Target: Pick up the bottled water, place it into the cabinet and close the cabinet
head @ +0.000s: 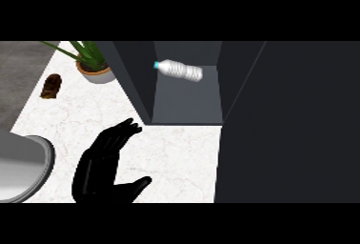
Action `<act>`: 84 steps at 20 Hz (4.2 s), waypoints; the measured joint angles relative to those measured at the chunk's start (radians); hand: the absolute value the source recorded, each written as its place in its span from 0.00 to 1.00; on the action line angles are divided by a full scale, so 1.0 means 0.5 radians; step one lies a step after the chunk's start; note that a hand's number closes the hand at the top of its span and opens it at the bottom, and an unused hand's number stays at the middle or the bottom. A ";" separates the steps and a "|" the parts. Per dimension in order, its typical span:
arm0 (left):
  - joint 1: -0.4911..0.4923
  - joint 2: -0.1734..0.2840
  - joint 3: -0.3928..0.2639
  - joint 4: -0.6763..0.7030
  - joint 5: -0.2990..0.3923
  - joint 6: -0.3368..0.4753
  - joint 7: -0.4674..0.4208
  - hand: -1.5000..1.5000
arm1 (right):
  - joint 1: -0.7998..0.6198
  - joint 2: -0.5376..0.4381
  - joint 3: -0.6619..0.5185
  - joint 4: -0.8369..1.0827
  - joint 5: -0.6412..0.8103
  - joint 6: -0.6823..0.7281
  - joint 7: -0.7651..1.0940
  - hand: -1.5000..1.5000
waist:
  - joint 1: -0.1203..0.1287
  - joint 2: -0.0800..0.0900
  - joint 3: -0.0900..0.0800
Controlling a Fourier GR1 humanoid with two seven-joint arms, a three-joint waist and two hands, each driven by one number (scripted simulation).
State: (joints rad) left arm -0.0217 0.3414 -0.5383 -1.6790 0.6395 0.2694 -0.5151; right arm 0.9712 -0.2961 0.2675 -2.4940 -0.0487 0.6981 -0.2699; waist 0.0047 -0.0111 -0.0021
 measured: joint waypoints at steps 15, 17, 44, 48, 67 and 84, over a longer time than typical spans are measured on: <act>0.539 0.352 0.337 -0.376 0.338 -0.287 -0.035 0.00 | -0.167 -0.144 0.493 -0.017 0.099 0.030 0.173 1.00 | 0.048 -0.020 -0.019; 0.574 0.388 0.380 -0.397 0.374 -0.319 -0.034 0.00 | -0.172 -0.142 0.513 -0.019 0.102 -0.022 0.188 1.00 | 0.056 -0.016 -0.022; 0.761 0.774 0.688 -0.484 0.613 -0.850 0.001 0.00 | -0.745 -0.116 0.596 0.018 0.057 -0.354 0.522 0.00 | 0.439 0.079 -0.040; 0.747 0.799 0.699 -0.471 0.617 -0.883 0.013 0.00 | -0.928 -0.178 0.569 0.023 0.055 -0.305 0.568 1.00 | 0.490 0.079 -0.049; 0.724 0.857 0.785 -0.406 0.692 -0.982 0.031 0.00 | -1.408 -0.201 0.610 0.059 -0.004 -0.164 0.846 1.00 | 0.487 0.095 -0.058; 0.688 0.893 0.836 -0.354 0.727 -1.063 0.038 0.00 | -1.618 -0.003 0.616 0.369 -0.429 -0.208 1.010 1.00 | 0.535 0.147 -0.047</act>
State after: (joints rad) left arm 0.3221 0.7878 -0.1204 -1.8559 1.0029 -0.2624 -0.4962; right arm 0.1621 -0.2976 0.5755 -2.3097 -0.2631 0.5939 0.2350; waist 0.2724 0.0624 -0.0255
